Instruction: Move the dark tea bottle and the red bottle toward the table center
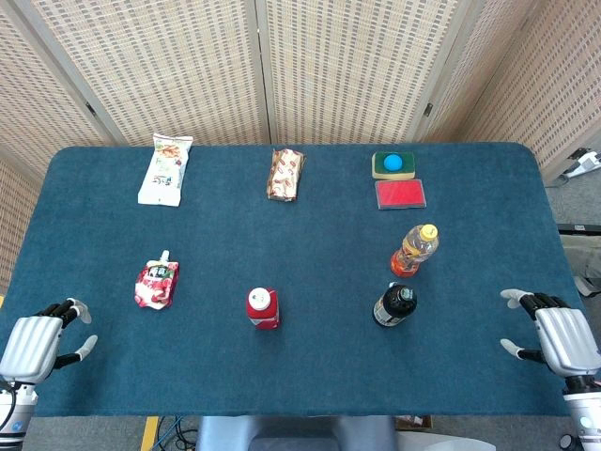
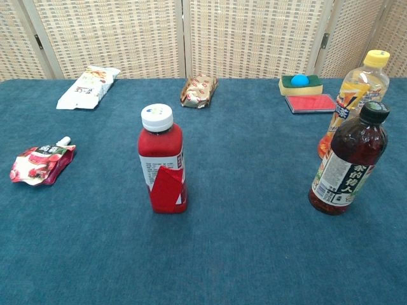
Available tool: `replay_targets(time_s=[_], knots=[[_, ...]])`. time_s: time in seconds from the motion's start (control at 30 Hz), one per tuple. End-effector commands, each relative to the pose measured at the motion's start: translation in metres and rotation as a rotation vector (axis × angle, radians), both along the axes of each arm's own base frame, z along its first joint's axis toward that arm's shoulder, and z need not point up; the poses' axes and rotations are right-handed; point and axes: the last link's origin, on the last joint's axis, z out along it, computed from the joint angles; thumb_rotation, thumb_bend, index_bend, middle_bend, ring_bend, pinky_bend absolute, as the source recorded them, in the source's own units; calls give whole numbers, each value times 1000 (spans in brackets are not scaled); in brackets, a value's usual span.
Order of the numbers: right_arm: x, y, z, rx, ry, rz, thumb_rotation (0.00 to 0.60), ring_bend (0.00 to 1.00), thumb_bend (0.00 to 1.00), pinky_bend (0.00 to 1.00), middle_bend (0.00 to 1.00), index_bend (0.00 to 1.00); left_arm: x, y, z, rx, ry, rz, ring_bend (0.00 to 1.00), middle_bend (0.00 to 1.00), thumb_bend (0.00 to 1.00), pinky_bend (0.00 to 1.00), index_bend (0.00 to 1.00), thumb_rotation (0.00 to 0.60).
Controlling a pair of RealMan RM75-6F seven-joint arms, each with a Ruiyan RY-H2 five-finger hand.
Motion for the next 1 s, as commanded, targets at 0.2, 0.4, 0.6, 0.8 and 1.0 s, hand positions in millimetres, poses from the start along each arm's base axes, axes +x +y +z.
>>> replay_targets(time_s=[0.2,0.4,0.6,0.8,1.0], knots=[[2,-3,-4,9,-13,11,600,335,105,383,409,335,-2,2,-3,-17,1,9,416,395,240,594,505,600],[13,-8,-12,35,-73,59,600,300,78,383,333,334,-2,0,-3,-16,-4,10,416,395,240,594,505,600],[35,-20,-20,65,-168,132,600,206,7,374,238,252,-2,0,0,-12,-12,8,416,395,240,594,505,600],[51,-35,-31,85,-201,175,600,162,0,339,196,205,-3,1,3,-11,-21,14,416,395,240,594,506,600],[61,-46,-45,122,-224,191,600,144,0,318,179,201,-3,0,4,-14,-27,15,416,395,240,594,506,600]])
